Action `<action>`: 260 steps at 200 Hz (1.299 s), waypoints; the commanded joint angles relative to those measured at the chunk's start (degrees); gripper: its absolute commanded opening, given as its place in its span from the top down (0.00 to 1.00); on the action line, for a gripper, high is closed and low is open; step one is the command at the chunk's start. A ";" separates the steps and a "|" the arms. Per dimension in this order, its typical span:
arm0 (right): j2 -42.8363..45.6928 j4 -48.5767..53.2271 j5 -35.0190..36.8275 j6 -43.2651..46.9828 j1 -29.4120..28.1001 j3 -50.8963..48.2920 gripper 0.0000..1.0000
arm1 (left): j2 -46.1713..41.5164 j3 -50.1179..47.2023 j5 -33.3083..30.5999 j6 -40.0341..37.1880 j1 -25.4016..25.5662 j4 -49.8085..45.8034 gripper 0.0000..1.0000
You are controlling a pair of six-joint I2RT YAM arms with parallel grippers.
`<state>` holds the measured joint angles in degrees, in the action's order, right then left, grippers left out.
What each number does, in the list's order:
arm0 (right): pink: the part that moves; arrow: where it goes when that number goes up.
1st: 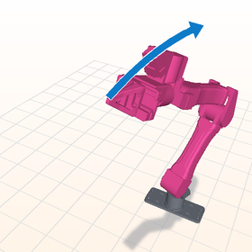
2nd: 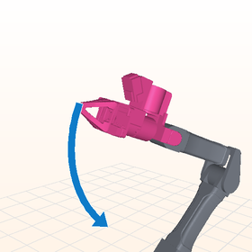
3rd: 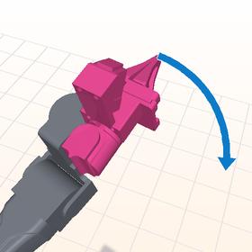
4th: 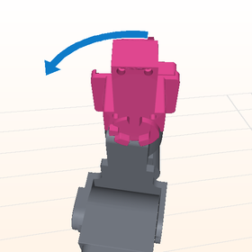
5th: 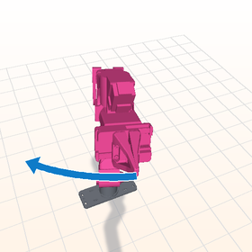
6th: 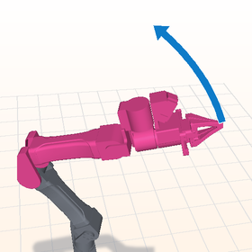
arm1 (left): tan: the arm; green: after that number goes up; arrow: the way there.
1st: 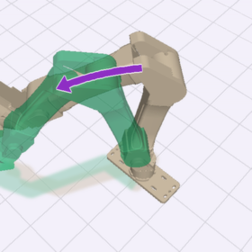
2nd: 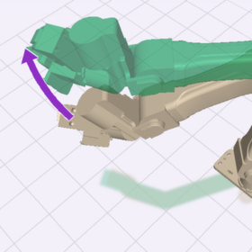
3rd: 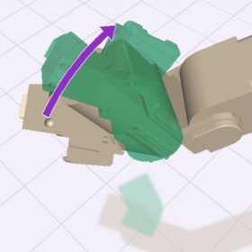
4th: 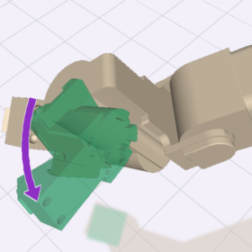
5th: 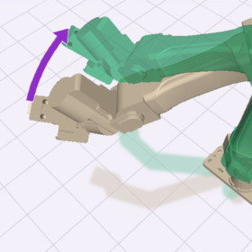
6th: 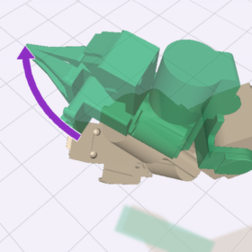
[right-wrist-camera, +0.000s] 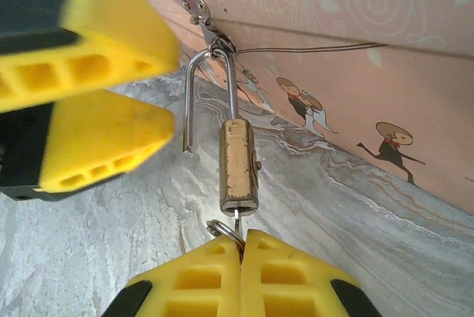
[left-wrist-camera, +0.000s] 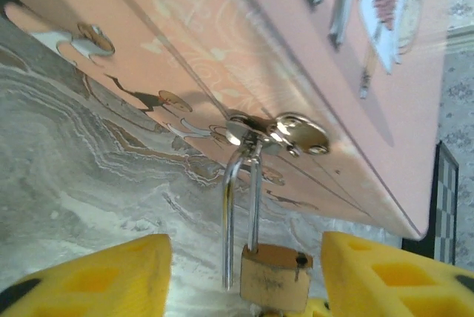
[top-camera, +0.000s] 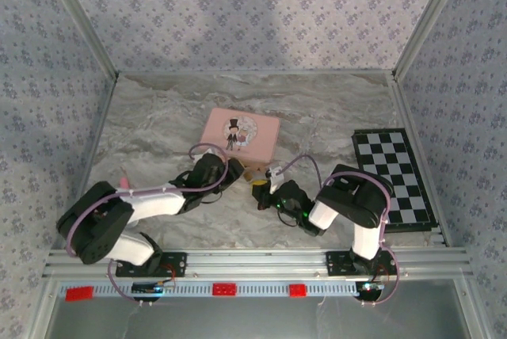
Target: Unlock a padlock with a key
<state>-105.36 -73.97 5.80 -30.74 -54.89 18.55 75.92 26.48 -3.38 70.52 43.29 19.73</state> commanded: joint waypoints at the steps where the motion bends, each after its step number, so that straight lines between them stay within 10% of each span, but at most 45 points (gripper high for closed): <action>1: 1.41 -0.78 2.03 -2.77 -0.14 -0.53 1.00 | -6.24 -0.85 -3.02 -5.46 -1.22 -4.34 0.38; 58: -0.43 2.08 7.42 -13.48 -1.07 0.78 1.00 | -22.67 -4.63 3.73 -30.77 -12.96 -6.94 0.27; 176: 6.46 18.90 -0.66 -2.02 10.91 7.65 1.00 | -17.05 -2.01 10.68 -37.11 -20.67 -9.11 0.24; 205: 8.68 20.23 -4.41 0.77 9.05 7.04 0.77 | -13.21 0.80 14.12 -37.71 -24.39 -8.26 0.23; 260: 9.46 32.72 -9.38 9.94 7.20 13.63 0.66 | -2.47 11.17 13.28 -44.06 -26.13 -12.34 0.22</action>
<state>-96.73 -49.28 -1.10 -26.85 -47.51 27.83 69.69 33.17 9.23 30.92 17.89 8.93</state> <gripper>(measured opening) 0.334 0.778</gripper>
